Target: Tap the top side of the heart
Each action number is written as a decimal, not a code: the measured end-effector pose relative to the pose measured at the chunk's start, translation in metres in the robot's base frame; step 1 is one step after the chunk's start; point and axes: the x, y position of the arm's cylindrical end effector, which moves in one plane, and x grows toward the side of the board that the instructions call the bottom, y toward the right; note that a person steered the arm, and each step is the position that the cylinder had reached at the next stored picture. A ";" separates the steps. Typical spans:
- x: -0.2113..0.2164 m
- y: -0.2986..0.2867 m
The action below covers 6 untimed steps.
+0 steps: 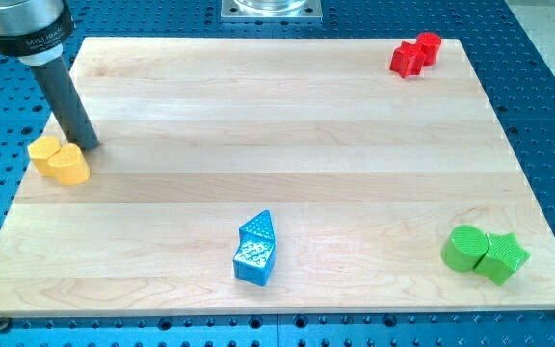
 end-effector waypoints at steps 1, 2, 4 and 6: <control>0.001 0.000; 0.004 0.000; 0.001 0.000; 0.004 0.006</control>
